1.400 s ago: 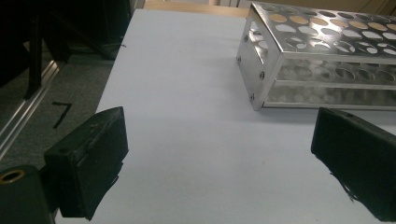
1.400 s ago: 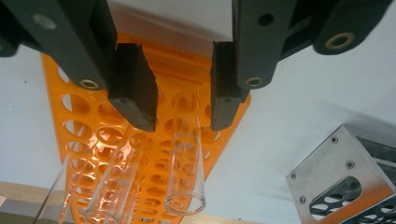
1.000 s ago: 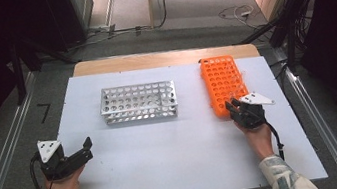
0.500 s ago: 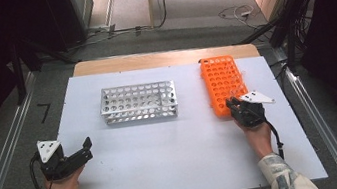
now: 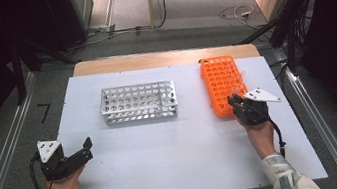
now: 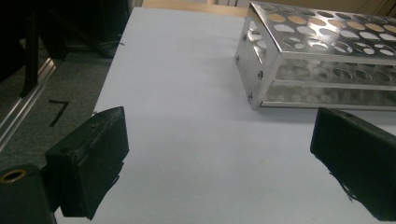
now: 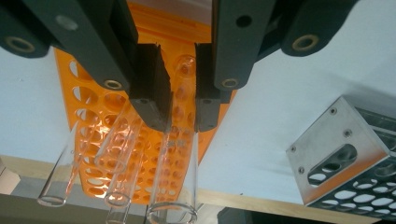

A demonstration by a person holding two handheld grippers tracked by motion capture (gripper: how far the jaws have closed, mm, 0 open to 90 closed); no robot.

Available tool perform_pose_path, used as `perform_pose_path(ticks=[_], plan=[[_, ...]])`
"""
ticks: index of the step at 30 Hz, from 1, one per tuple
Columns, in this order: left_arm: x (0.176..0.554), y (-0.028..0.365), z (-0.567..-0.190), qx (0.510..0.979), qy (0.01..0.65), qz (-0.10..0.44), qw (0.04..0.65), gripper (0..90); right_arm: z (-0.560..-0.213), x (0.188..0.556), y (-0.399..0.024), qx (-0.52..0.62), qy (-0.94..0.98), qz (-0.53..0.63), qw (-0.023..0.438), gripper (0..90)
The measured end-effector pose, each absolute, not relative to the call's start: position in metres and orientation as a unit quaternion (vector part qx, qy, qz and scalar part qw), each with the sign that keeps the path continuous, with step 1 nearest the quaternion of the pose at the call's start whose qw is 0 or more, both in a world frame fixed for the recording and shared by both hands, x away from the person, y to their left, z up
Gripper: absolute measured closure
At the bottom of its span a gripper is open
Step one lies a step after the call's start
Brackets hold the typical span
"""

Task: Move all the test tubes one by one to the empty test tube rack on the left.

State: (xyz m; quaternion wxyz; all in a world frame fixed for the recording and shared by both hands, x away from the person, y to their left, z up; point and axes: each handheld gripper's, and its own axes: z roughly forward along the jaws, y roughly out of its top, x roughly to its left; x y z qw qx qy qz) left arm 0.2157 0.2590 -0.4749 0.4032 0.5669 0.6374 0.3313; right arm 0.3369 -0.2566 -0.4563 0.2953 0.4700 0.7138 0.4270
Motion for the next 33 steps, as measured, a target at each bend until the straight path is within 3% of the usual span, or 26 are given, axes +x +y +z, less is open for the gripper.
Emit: perform_pose_path(ticks=[33], plan=[[0.221,0.22,-0.467,0.593,0.606,0.301,0.437,5.5,-0.443,0.318,-0.222,0.416,0.748,0.45,0.255,73.8]])
